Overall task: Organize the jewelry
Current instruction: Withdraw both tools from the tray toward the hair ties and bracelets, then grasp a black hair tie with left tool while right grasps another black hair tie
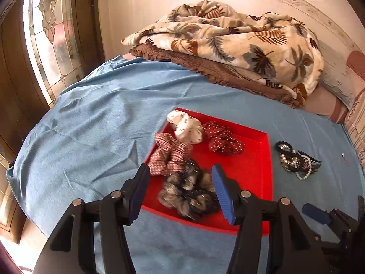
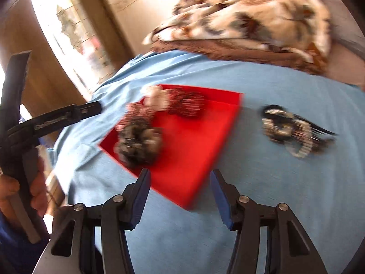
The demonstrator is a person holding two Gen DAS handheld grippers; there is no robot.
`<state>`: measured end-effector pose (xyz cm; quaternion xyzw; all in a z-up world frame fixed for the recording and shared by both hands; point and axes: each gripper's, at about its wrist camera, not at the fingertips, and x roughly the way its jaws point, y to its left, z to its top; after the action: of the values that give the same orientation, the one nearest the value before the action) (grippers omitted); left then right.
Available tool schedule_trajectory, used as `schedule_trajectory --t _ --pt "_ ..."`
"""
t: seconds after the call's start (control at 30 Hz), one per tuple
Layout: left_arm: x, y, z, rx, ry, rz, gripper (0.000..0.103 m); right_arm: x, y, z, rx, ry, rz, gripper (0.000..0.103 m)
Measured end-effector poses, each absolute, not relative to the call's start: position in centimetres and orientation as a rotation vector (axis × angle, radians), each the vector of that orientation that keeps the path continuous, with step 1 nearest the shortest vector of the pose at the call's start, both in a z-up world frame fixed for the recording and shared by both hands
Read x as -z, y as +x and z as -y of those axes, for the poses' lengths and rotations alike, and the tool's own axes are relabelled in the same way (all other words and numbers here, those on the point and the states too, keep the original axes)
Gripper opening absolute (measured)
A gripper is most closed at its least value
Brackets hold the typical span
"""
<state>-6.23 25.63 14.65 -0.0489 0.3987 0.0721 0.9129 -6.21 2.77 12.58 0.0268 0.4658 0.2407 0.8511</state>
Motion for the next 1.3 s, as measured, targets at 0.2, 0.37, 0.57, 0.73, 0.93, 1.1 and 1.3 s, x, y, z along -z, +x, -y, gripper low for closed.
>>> schedule_trajectory --t 0.2,0.37,0.57,0.73,0.93,1.1,1.3 --pt "-14.1 -7.0 -21.6 -0.091 -0.080 -0.849 0.055 -11.8 -7.4 4.1 -0.358 0.066 -0.969 0.062" --pt "-13.6 -7.0 -19.0 -0.045 -0.036 -0.874 0.055 -11.2 -6.3 8.5 -0.250 0.046 -0.958 0.062" --pt "-12.6 -5.9 -16.1 0.005 -0.026 -0.907 0.055 -11.2 -1.8 12.2 -0.146 -0.023 -0.927 0.062" --pt "-11.7 -4.8 -13.8 0.040 0.002 -0.924 0.055 -11.7 2.3 11.3 -0.218 -0.047 -0.920 0.062" --pt "-10.2 -3.5 -11.5 0.073 0.036 -0.956 0.055 -8.1 5.2 6.9 -0.268 -0.138 -0.981 0.059" --pt "-9.6 -2.8 -10.5 0.080 0.070 -0.963 0.055 -6.8 5.8 8.4 -0.230 -0.094 -1.028 0.009" --pt "-9.1 -1.3 -9.6 0.106 0.072 -0.983 0.055 -8.6 1.6 16.8 -0.063 0.104 -1.061 0.010"
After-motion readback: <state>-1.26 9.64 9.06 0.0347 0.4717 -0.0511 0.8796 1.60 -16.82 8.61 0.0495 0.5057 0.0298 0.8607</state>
